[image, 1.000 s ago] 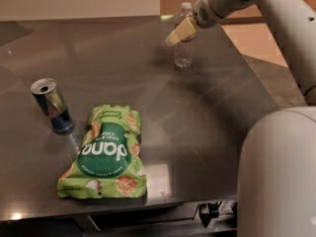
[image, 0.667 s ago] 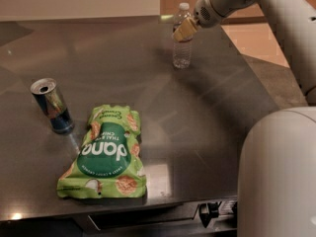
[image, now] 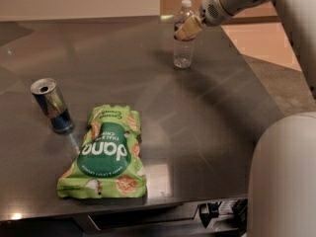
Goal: Move water bottle near green rice chip bag
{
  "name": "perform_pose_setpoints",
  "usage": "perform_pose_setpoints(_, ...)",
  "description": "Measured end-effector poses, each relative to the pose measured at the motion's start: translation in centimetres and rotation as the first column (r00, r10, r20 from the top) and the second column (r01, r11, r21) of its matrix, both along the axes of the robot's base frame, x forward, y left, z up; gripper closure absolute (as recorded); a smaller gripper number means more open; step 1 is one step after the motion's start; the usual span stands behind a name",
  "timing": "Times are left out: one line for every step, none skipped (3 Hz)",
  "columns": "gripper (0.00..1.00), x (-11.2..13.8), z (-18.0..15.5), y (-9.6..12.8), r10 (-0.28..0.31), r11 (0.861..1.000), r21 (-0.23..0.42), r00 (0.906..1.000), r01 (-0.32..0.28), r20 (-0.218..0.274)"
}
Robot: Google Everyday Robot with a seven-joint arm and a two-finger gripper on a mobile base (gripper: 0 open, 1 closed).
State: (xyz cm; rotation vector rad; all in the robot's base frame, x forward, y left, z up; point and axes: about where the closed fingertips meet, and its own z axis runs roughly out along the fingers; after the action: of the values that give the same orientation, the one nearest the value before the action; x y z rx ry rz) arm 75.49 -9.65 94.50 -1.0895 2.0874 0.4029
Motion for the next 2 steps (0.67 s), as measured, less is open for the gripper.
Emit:
perform_pose_setpoints(1.00, -3.5, 1.5, 1.4, 0.105, 0.994, 0.038, 0.9943, -0.105, -0.018)
perform_pose_setpoints(1.00, -7.9, 2.8, 3.4, 0.224, 0.973, 0.058, 0.9742, -0.222, -0.027)
